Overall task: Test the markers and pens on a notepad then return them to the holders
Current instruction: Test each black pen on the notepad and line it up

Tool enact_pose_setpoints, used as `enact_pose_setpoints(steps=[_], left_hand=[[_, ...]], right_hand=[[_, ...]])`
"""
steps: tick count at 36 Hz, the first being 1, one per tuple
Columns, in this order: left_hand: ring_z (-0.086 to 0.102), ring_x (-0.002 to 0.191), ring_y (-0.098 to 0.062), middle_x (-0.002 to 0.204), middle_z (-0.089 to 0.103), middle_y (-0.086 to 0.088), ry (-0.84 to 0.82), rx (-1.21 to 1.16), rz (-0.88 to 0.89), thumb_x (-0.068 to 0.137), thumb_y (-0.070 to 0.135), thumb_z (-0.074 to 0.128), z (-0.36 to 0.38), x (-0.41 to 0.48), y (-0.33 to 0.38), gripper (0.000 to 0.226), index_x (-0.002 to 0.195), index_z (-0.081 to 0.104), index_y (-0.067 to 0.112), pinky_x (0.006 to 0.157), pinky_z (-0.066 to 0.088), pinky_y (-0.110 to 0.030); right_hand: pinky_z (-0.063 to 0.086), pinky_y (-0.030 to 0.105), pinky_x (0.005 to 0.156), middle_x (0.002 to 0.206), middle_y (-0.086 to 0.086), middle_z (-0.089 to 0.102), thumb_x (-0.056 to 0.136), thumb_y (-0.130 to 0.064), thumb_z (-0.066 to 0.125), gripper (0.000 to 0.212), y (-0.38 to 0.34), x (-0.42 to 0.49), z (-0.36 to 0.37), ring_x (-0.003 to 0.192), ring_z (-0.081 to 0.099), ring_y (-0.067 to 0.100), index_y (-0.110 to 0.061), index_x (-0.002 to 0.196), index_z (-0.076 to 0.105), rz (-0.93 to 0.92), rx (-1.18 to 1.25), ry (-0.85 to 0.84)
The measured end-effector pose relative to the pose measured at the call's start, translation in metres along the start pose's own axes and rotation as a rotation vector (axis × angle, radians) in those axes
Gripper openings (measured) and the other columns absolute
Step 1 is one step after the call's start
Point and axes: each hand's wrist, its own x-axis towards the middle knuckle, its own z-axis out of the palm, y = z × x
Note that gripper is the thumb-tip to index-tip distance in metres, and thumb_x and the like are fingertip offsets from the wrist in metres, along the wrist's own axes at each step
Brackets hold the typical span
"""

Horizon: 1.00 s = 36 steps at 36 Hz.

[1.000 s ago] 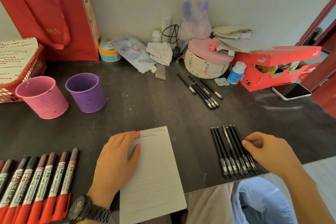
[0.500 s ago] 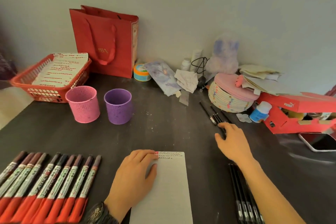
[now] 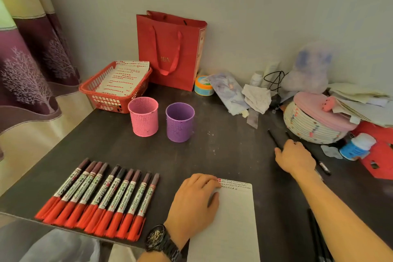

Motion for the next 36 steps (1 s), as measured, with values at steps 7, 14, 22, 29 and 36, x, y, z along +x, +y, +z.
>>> enact_pose_setpoints(steps=[7,14,22,29,36], left_hand=[[0.042,0.123,0.001,0.131,0.053,0.024,0.004,0.007,0.016,0.098,0.042,0.038,0.000,0.000,-0.001,0.034,0.125,0.059,0.037,0.101,0.019,-0.011],[0.044,0.121,0.003,0.127,0.055,0.025,0.012,0.003,0.006,0.097,0.043,0.040,0.001,0.000,0.000,0.033,0.122,0.060,0.038,0.100,0.022,-0.012],[0.052,0.117,-0.004,0.122,0.059,0.020,0.071,0.010,0.039,0.094,0.036,0.050,0.003,0.001,-0.001,0.026,0.116,0.064,0.033,0.097,0.042,-0.022],[0.050,0.122,-0.007,0.128,0.056,0.018,0.054,-0.032,0.105,0.086,0.040,0.058,0.000,-0.001,0.002,0.039,0.124,0.059,0.031,0.100,0.041,-0.028],[0.052,0.117,-0.006,0.122,0.060,0.018,0.100,-0.027,0.182,0.091,0.057,0.056,0.001,-0.001,0.004,0.042,0.125,0.059,0.032,0.097,0.038,-0.023]], right_hand=[[0.044,0.039,0.075,0.116,0.023,0.064,0.104,-0.038,0.042,0.043,0.001,-0.002,0.002,0.106,0.062,0.041,0.001,0.117,0.054,0.007,0.020,-0.047],[0.028,0.028,0.042,0.057,0.001,0.039,0.096,-0.022,0.053,0.022,-0.021,-0.058,-0.011,0.043,0.032,0.012,-0.011,0.078,0.049,0.003,1.155,-0.250],[0.039,0.024,0.041,0.061,0.011,0.063,0.099,-0.013,0.055,0.035,-0.034,-0.162,0.015,0.041,0.044,0.015,-0.027,0.069,0.066,-0.068,1.545,-0.153],[0.045,0.018,0.045,0.070,0.009,0.072,0.091,-0.004,0.067,0.010,-0.036,-0.193,0.041,0.045,0.052,0.011,-0.013,0.090,0.071,-0.170,1.449,0.059],[0.047,0.013,0.055,0.079,0.003,0.076,0.090,-0.003,0.070,0.019,-0.034,-0.194,0.043,0.067,0.070,0.011,-0.021,0.094,0.076,-0.336,1.420,-0.040]])
